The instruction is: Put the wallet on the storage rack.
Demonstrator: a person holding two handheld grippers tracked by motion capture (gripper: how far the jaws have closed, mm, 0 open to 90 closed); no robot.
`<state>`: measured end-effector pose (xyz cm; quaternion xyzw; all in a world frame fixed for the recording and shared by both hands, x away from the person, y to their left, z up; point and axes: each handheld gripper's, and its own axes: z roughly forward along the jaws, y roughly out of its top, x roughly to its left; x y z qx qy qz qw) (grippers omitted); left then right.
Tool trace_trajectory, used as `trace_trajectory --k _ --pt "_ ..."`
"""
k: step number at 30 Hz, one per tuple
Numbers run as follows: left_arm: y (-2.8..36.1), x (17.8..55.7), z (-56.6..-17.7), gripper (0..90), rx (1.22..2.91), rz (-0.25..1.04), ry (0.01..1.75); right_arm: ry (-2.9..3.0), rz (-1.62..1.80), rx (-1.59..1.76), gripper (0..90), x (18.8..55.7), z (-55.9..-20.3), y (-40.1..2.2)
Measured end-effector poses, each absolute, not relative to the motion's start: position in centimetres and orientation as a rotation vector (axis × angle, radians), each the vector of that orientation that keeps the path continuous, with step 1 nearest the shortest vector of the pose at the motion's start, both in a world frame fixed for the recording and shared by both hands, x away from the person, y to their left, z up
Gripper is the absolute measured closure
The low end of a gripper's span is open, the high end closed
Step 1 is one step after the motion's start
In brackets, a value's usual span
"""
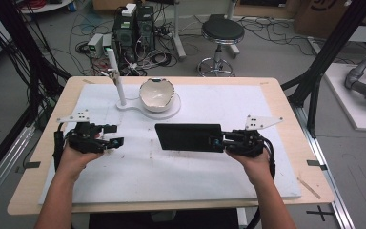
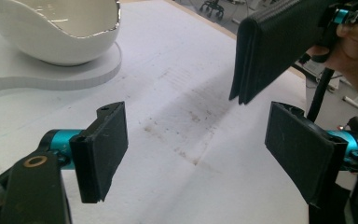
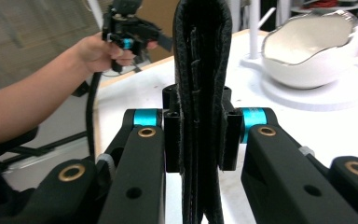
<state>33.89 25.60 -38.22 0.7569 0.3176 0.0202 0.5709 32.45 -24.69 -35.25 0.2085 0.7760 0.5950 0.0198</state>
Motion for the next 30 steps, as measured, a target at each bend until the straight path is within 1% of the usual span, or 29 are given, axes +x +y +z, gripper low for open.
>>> trace_trajectory --k 1,7,12,17,30 --pt "25.7 33.9 -38.3 17.7 1.777 0.047 0.753 2.409 1.825 0.651 77.6 32.6 -34.8 -24.7" --pt "26.4 34.0 -38.3 16.7 1.771 0.067 0.779 2.396 1.754 0.657 77.5 34.1 -32.2 -24.7" --pt "26.5 33.9 -38.1 16.6 1.807 0.137 0.784 2.394 1.697 0.680 77.5 35.9 -30.1 -24.3" --pt "26.9 33.8 -38.1 16.6 1.800 0.127 0.785 2.403 1.635 0.691 77.5 38.1 -28.2 -23.2" --pt "26.9 33.7 -37.9 16.1 1.826 0.195 0.776 2.444 1.482 0.714 77.3 43.9 -25.0 -19.3"
